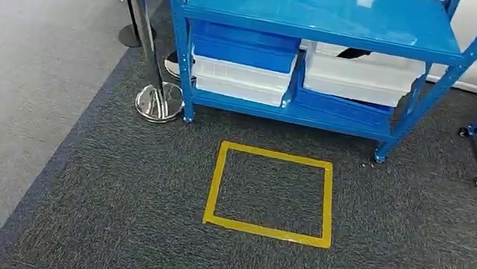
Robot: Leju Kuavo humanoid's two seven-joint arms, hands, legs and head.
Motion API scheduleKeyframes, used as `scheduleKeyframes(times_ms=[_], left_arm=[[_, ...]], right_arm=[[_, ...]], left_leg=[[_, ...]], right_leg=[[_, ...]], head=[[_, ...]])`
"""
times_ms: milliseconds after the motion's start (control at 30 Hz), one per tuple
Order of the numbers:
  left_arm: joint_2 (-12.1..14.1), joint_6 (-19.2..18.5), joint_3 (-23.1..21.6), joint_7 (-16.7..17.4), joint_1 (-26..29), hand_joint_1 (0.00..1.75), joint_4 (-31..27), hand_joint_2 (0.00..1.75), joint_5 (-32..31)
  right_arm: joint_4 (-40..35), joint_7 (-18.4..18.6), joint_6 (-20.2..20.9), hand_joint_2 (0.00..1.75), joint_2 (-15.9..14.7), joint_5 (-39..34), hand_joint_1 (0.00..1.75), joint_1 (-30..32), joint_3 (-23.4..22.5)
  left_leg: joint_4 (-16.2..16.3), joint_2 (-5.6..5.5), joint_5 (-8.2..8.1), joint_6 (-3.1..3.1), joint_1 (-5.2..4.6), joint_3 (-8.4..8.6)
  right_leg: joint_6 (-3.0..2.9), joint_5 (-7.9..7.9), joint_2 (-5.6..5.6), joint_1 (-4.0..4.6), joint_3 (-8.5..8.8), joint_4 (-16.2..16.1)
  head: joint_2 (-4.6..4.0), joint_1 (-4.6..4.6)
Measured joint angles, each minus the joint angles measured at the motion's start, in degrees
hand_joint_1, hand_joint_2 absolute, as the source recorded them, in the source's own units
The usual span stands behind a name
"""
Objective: Take the parts from the cabinet and place them on the table.
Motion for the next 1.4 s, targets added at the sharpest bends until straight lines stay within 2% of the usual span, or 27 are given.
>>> scheduleKeyframes(times_ms=[33,100,133,167,233,300,333,367,400,467,500,533,567,633,667,800,867,900,967,1000,1067,1133,1167,1200,1300,1367,1400], left_arm=[[0.0,0.0,0.0,0.0,0.0,0.0,0.0,0.0,0.0],[0.0,0.0,0.0,0.0,0.0,0.0,0.0,0.0,0.0],[0.0,0.0,0.0,0.0,0.0,0.0,0.0,0.0,0.0],[0.1,0.0,0.0,0.0,0.1,0.0,0.0,0.0,0.0],[0.2,-0.1,0.0,0.0,0.0,0.0,0.0,0.0,0.0],[0.2,-0.1,0.0,0.0,-0.2,0.0,0.0,0.0,0.0],[0.1,-0.1,0.0,0.0,-0.2,0.0,0.0,0.0,0.1],[0.1,-0.1,0.0,-0.1,-0.2,0.0,0.0,0.0,0.1],[0.1,-0.1,0.0,-0.1,-0.2,0.0,0.0,0.0,0.1],[0.1,-0.1,0.0,-0.1,0.1,0.0,0.0,0.0,0.1],[0.1,-0.1,0.0,-0.1,0.2,0.0,0.0,0.0,0.2],[0.1,-0.1,0.0,-0.1,0.2,0.0,0.0,0.0,0.4],[0.1,-0.1,0.0,-0.1,0.1,0.0,0.0,0.0,0.4],[0.1,-0.3,0.1,0.5,0.1,0.0,0.0,0.0,1.4],[0.1,-0.5,0.2,0.7,0.1,0.0,0.0,0.0,1.8],[0.1,-2.1,1.3,0.7,-0.1,0.0,0.0,0.0,4.4],[0.1,-2.0,2.0,0.5,-0.1,0.0,0.0,0.0,4.7],[0.1,-2.0,2.1,0.5,-0.1,0.0,0.0,0.0,4.7],[0.1,-1.9,2.2,0.5,0.1,0.0,0.0,0.0,4.7],[0.1,-1.9,2.3,0.5,0.3,0.0,0.0,0.0,4.7],[0.4,-2.5,2.6,0.5,0.6,0.0,0.0,0.0,4.8],[1.6,-5.3,2.9,0.3,0.6,0.0,0.0,0.0,4.9],[2.3,-6.5,2.9,0.2,0.8,0.0,0.0,0.0,4.8],[3.1,-7.3,2.9,0.1,1.0,0.0,0.0,0.0,4.6],[3.9,-7.7,3.0,0.0,0.9,0.0,0.3,0.0,4.1],[4.4,-7.7,3.0,0.1,0.7,0.0,0.4,0.0,4.1],[4.5,-7.6,3.0,0.2,0.6,0.0,0.5,0.0,4.2]], right_arm=[[0.0,0.0,0.0,0.0,0.0,0.1,0.0,0.0,0.0],[0.0,0.0,0.0,0.0,0.0,0.3,0.0,0.1,0.0],[0.0,0.0,0.0,0.0,0.0,0.3,0.0,0.0,0.0],[0.0,0.0,0.0,0.0,0.2,0.5,0.0,0.0,0.0],[0.1,-0.2,0.0,0.0,0.2,0.8,0.0,-0.1,0.0],[0.1,-0.2,-0.2,0.0,0.2,1.1,0.0,0.4,0.0],[0.1,-0.2,-0.4,0.0,0.1,1.2,0.0,0.4,0.0],[0.1,-0.2,-0.7,0.0,0.1,1.3,0.0,0.4,0.0],[0.1,-0.2,-0.8,0.0,0.1,1.4,0.0,0.2,0.0],[0.1,-0.2,-1.0,0.0,0.1,2.1,0.0,0.0,0.0],[0.1,-0.2,-1.1,0.0,0.1,2.4,0.0,0.0,0.0],[0.1,-0.2,-1.2,0.0,0.1,2.7,0.0,0.1,0.0],[0.1,0.0,-1.1,0.0,0.1,2.9,0.0,0.1,0.0],[0.1,0.2,-0.6,0.0,0.0,3.1,0.0,0.3,0.0],[0.1,0.2,-0.5,0.0,0.0,3.3,0.0,0.2,0.0],[0.1,0.2,-0.1,0.0,0.0,3.6,0.0,0.2,0.1],[0.1,0.1,-0.1,0.0,0.0,3.6,0.0,0.4,0.0],[0.1,0.1,0.0,0.0,0.1,3.6,0.0,0.5,0.0],[0.1,0.2,0.1,0.0,0.0,3.6,0.0,0.6,0.0],[0.1,0.1,0.1,0.0,0.0,3.6,0.0,0.6,0.0],[0.1,0.2,0.4,0.0,0.0,4.1,0.0,0.6,0.0],[0.1,0.3,1.0,0.0,0.0,5.3,0.0,0.7,0.2],[0.1,0.4,1.2,0.0,0.0,5.5,0.0,1.2,0.2],[0.3,0.5,1.3,0.0,0.2,5.6,0.0,1.0,0.2],[0.3,0.6,1.4,0.0,0.0,6.0,0.0,0.8,0.2],[0.3,0.6,1.4,0.0,0.0,6.1,0.0,0.5,0.3],[0.3,0.5,1.4,0.0,0.0,6.1,0.0,0.5,0.3]], left_leg=[[-0.7,-0.05,1.53,0.07,0.0,-0.06],[-8.9,-0.62,7.31,0.41,0.0,3.03],[-14.7,-2.36,10.36,0.75,0.0,5.29],[-16.7,-5.39,9.79,1.13,0.1,6.11],[-17.6,-4.74,9.85,1.07,-0.09,5.93],[-17.7,-3.92,10.02,1.6,-0.28,6.19],[-18.5,-3.16,10.64,2.24,0.46,6.47],[-18.7,-2.69,10.76,2.57,0.43,6.58],[-18.7,-2.17,10.82,2.77,0.4,6.46],[-18.7,-0.87,10.79,2.8,0.26,6.26],[-18.7,-0.36,10.75,2.81,0.25,6.19],[-18.7,0.01,10.72,2.76,0.25,6.21],[-18.7,0.19,10.67,2.68,0.25,6.28],[-18.6,0.36,10.45,2.34,0.28,6.64],[-18.6,0.5,10.34,2.08,0.27,6.79],[-19.2,0.64,8.62,0.24,-0.01,7.0],[-17.5,0.42,8.18,-0.27,0.2,7.66],[-13.9,0.19,6.36,-0.33,0.19,5.95],[-3.9,0.11,2.32,-0.58,0.27,0.07],[0.0,0.09,1.78,-0.63,0.26,-2.78],[-1.0,0.05,5.45,-0.4,0.24,-4.53],[-10.7,-0.02,13.23,0.35,0.12,-1.97],[-15.0,-0.18,15.77,1.07,-0.16,-1.22],[-14.3,-0.33,14.41,1.36,-0.63,-0.52],[-15.6,-0.14,13.16,2.35,-1.25,0.82],[-18.0,-0.12,12.95,2.71,-0.69,3.39],[-18.9,-0.1,12.69,3.14,-0.53,4.58]], right_leg=[[-0.01,-0.03,0.85,0.02,0.09,0.0],[0.15,-0.17,2.53,0.02,0.32,0.3],[0.35,-0.3,3.37,0.0,0.34,0.5],[0.56,-0.4,3.82,0.01,0.1,0.8],[1.41,-0.18,4.87,-0.29,-0.64,1.0],[2.22,0.11,5.9,-0.33,-0.73,0.6],[2.39,-0.14,4.86,-0.31,-0.76,1.1],[2.55,-1.36,1.43,0.02,-1.39,2.5],[2.77,-3.74,-0.24,-0.05,-3.24,5.9],[3.24,-7.78,-1.09,-0.35,-7.64,14.7],[3.42,-8.44,-1.16,-0.45,-8.97,17.5],[3.56,-7.7,-1.23,-0.6,-8.99,17.7],[3.6,-5.71,-1.35,-0.74,-7.56,15.1],[3.3,-0.9,-1.7,-0.8,-1.82,4.9],[2.96,-0.66,-2.06,-0.71,0.34,0.6],[1.23,-2.68,-1.84,0.08,0.42,0.2],[0.38,-2.3,-1.67,-0.43,2.34,-0.9],[-0.02,-2.55,-1.77,-0.49,2.97,-0.9],[-0.48,-3.44,-1.74,-0.16,3.9,-0.9],[-0.53,-3.99,-1.51,0.04,4.47,-0.9],[-0.51,-5.34,-1.04,0.35,6.13,-0.9],[-0.35,-7.04,-0.81,0.66,8.45,-0.9],[-0.27,-7.92,-0.79,0.53,9.13,-1.0],[0.22,-8.64,-0.8,0.93,9.26,-0.7],[1.32,-8.35,-0.68,0.02,10.43,-0.8],[1.89,-4.57,-0.84,-0.09,6.76,6.7],[2.13,-4.04,-0.95,-0.04,4.22,10.7]], head=[[0.0,0.05],[0.0,-0.02],[0.0,-0.11],[0.0,0.0],[0.0,0.04],[0.0,0.07],[0.0,0.07],[0.0,0.46],[0.0,0.75],[0.0,0.72],[0.0,0.75],[0.0,0.77],[0.0,0.77],[0.0,0.79],[0.0,0.81],[0.0,0.7],[0.0,0.53],[0.0,0.01],[0.0,-0.11],[0.0,-0.11],[0.0,-0.09],[0.0,-0.13],[0.0,-0.15],[0.0,0.81],[0.0,0.29],[0.0,0.31],[0.0,0.39]])
